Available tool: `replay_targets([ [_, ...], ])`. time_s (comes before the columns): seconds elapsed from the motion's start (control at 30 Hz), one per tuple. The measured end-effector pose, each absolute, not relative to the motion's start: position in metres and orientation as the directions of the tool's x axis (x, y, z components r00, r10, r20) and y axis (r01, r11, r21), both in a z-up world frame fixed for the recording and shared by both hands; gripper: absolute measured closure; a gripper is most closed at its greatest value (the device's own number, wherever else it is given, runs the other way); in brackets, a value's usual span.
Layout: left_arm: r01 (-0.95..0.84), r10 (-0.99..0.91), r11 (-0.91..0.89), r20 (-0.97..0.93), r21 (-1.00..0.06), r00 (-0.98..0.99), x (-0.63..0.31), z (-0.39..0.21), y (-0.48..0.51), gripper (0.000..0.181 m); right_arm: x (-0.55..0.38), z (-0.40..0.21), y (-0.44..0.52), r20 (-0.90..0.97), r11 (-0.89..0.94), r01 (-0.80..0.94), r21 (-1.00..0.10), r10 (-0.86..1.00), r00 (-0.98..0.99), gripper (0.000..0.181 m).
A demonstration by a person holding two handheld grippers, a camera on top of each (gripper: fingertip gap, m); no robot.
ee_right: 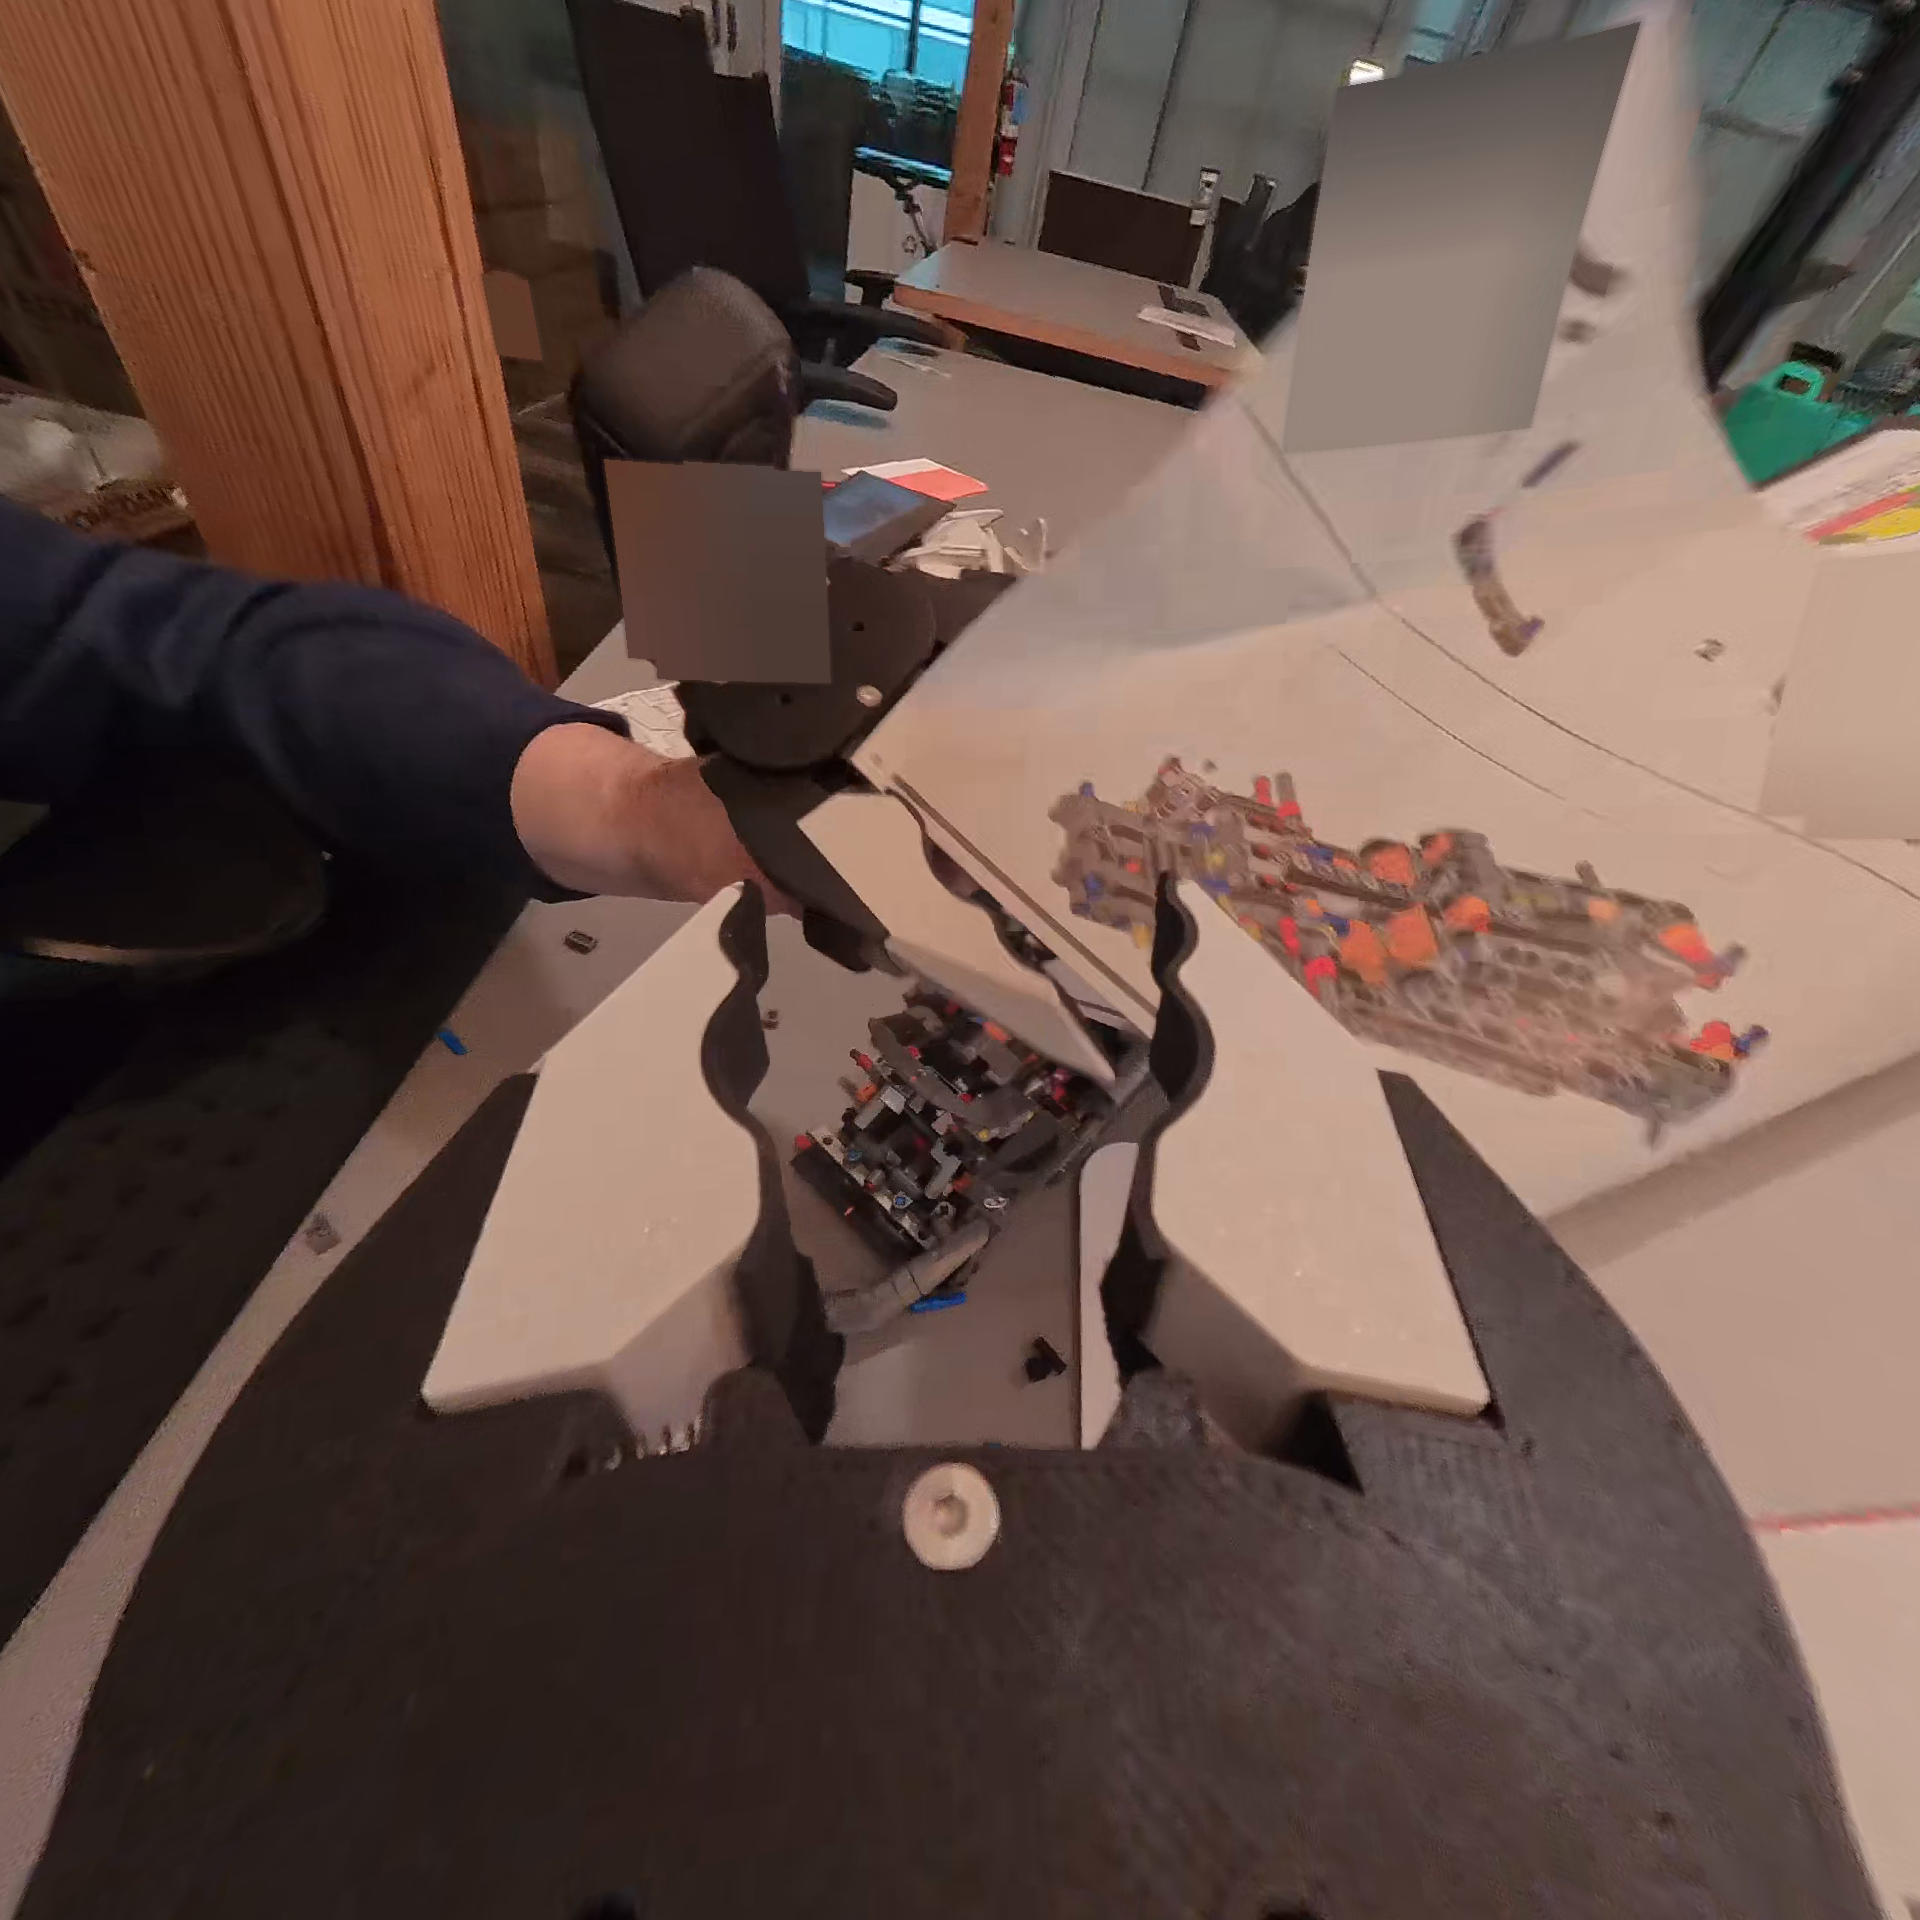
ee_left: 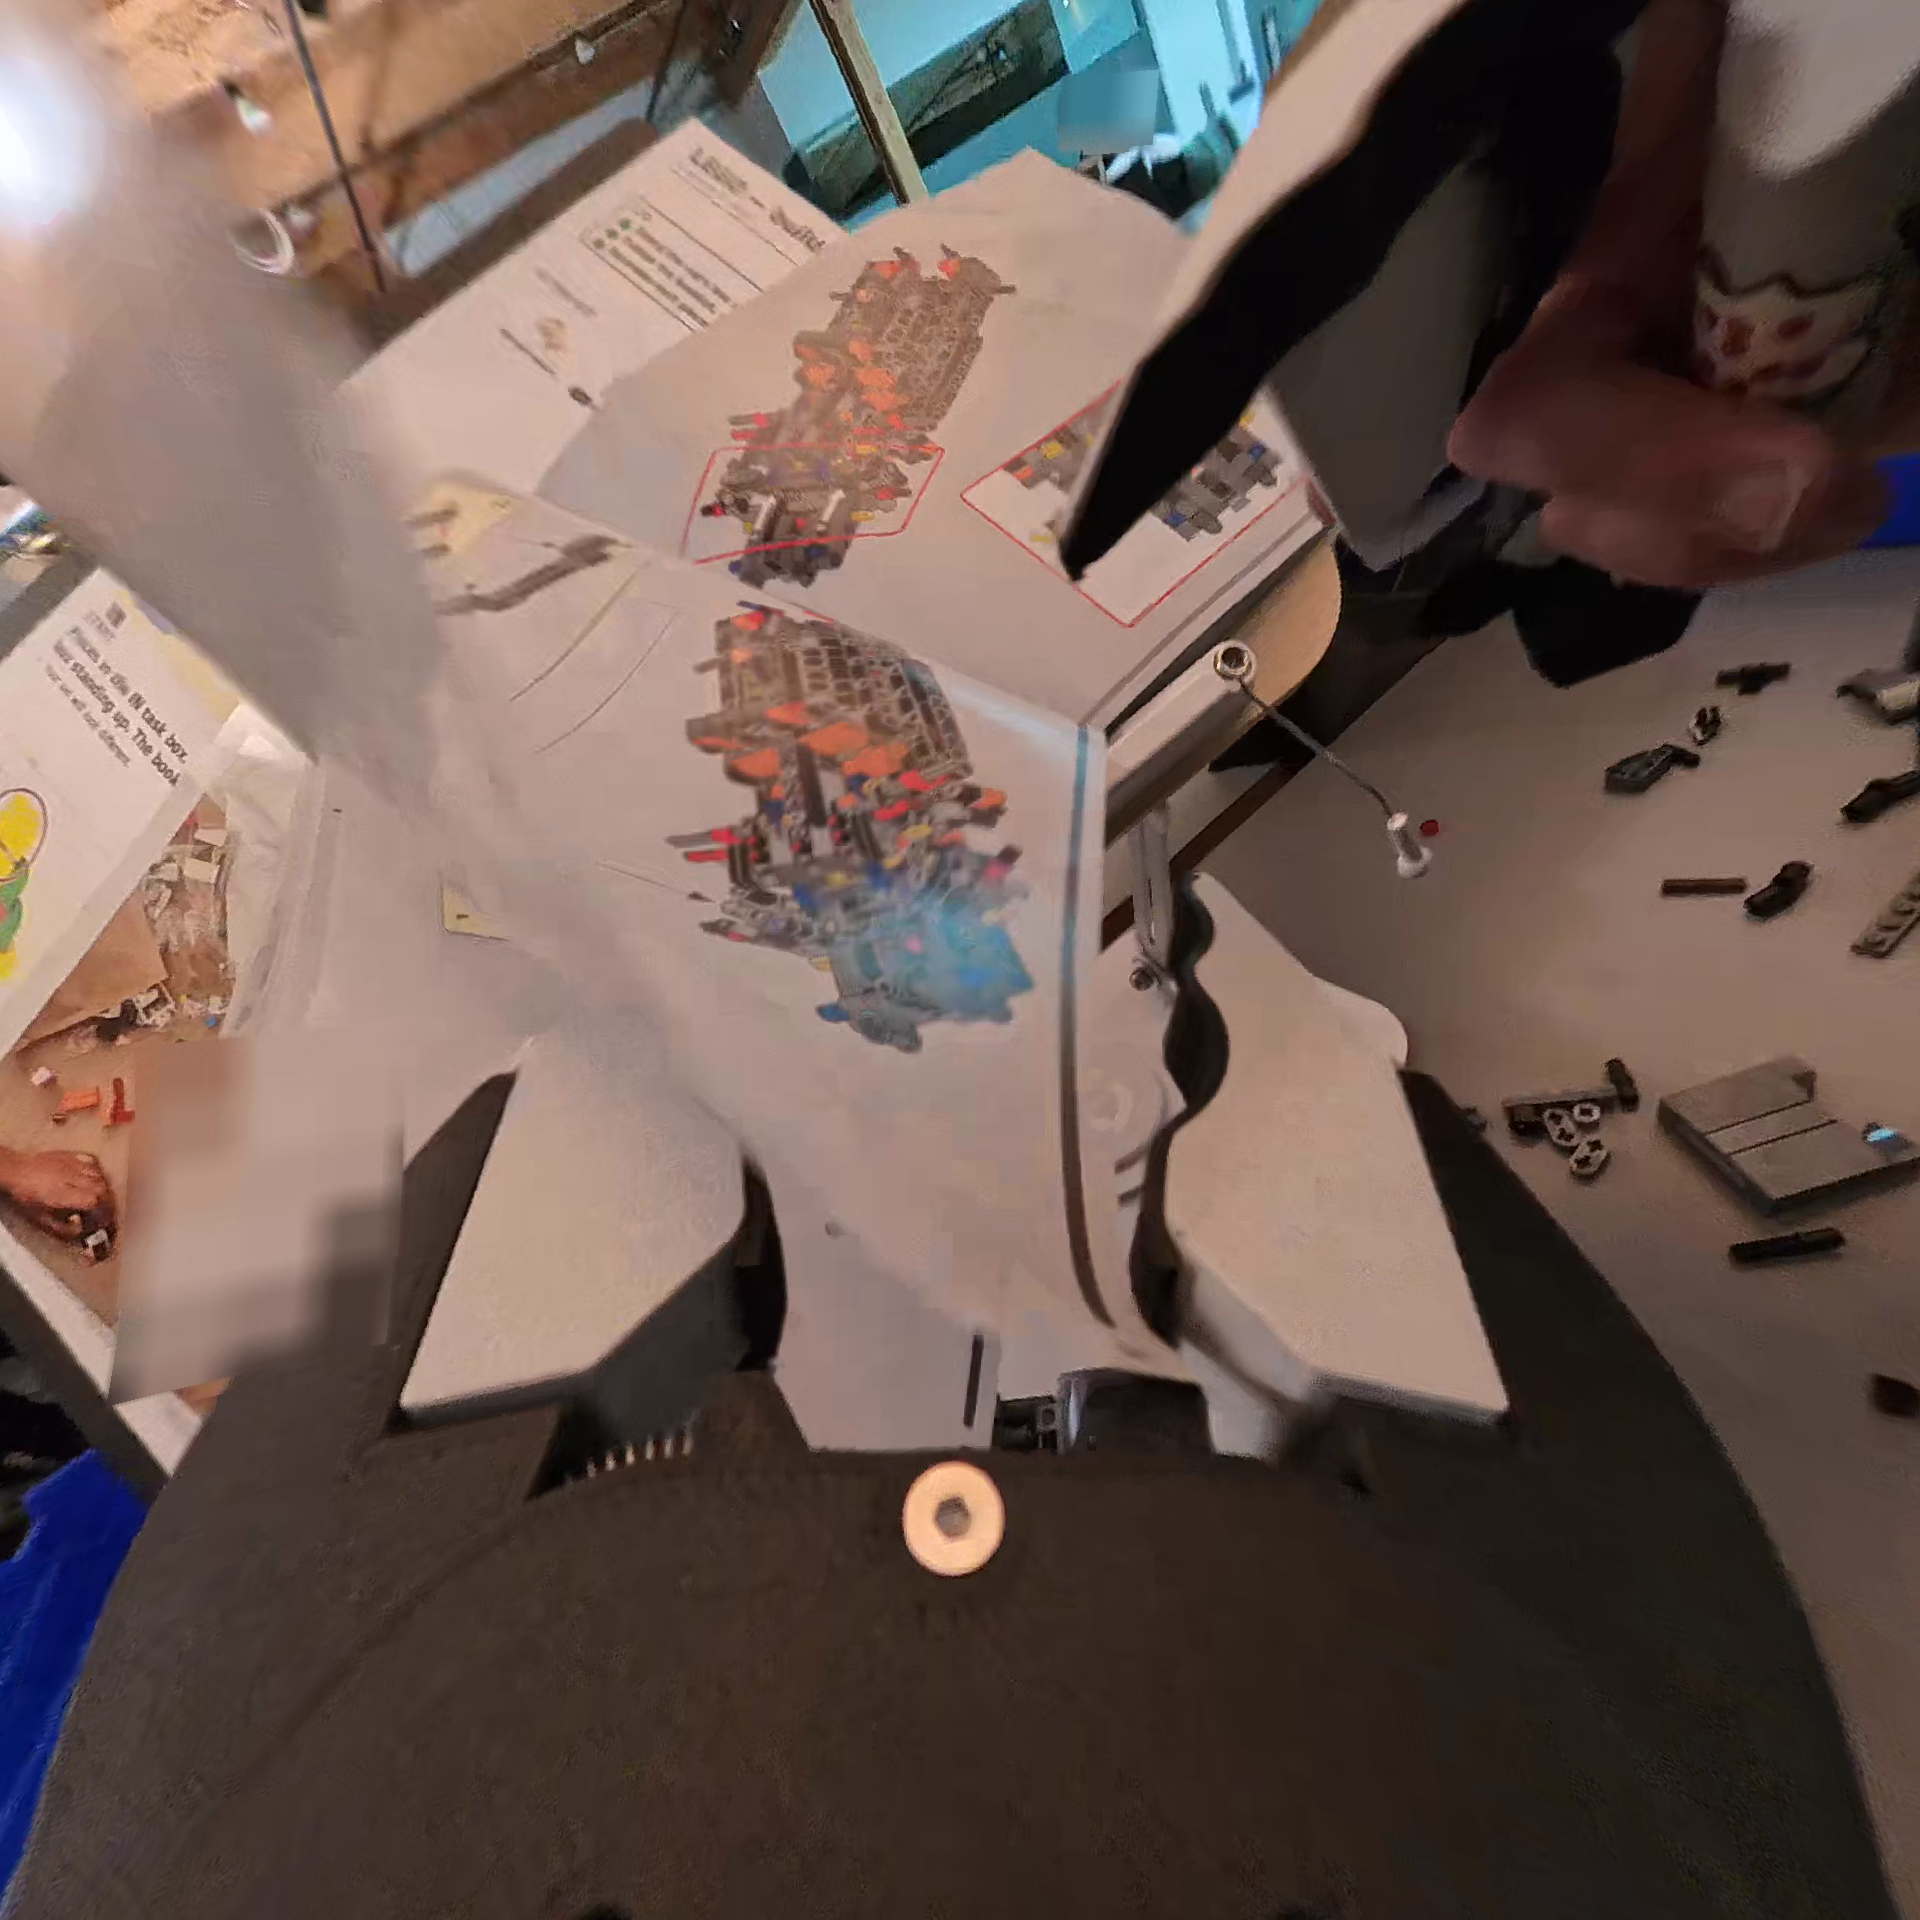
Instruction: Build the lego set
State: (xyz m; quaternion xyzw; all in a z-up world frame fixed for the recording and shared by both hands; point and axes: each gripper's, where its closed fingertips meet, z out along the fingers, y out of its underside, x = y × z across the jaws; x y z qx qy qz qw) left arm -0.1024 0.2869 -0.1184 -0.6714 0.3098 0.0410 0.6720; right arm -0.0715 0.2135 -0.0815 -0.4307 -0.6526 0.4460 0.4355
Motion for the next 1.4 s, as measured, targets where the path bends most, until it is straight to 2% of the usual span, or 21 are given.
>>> replay_targets([
  [0.1,-0.410,-0.367,0.087,-0.412,-0.908,0.834,-0.112,-0.114,0.286,0.122,-0.062,-0.073,0.240,0.202,0.226,0.161,-0.961,0.968,-0.151,0.111],
  [0.23,-0.290,-0.417,0.067,-0.291,-0.955,0.861,-0.125,-0.113,0.285,0.148,-0.031,-0.063,0.326,0.261,0.219,0.190,-0.957,0.938,0.230,0.101],
  [0.33,-0.179,-0.490,0.061,-0.185,-0.982,0.852,-0.133,-0.114,0.284,0.172,0.006,-0.066,0.382,0.314,0.217,0.252,-0.943,0.832,0.457,0.098],
  [0.37,-0.148,-0.517,0.069,-0.162,-0.987,0.840,-0.135,-0.114,0.282,0.174,0.017,-0.068,0.395,0.326,0.208,0.276,-0.938,0.798,0.507,0.096],
  [0.43,-0.094,-0.587,0.065,-0.114,-0.993,0.801,-0.134,-0.116,0.279,0.171,0.035,-0.076,0.417,0.332,0.168,0.319,-0.933,0.743,0.581,0.094],
  [0.57,0.037,-0.720,0.041,-0.004,-0.998,0.694,-0.121,-0.110,0.268,0.137,0.046,-0.091,0.433,0.340,0.117,0.371,-0.921,0.705,0.622,0.094],
  [0.67,0.077,-0.743,0.036,0.025,-0.996,0.668,-0.119,-0.109,0.265,0.133,0.051,-0.095,0.440,0.395,0.128,0.420,-0.898,0.652,0.647,0.092],
  [0.87,0.097,-0.691,0.011,0.062,-0.995,0.720,-0.139,-0.111,0.273,0.181,0.062,-0.094,0.449,0.383,0.107,0.409,-0.906,0.617,0.688,0.086],
  [1.17,0.190,-0.578,-0.039,0.178,-0.981,0.797,-0.191,-0.112,0.285,0.181,0.061,-0.103,0.451,0.315,0.062,0.369,-0.927,0.663,0.679,0.098],
  [1.4,0.236,-0.558,-0.101,0.252,-0.966,0.791,-0.207,-0.127,0.292,0.172,0.064,-0.100,0.450,0.298,0.065,0.349,-0.935,0.675,0.675,0.123],
])
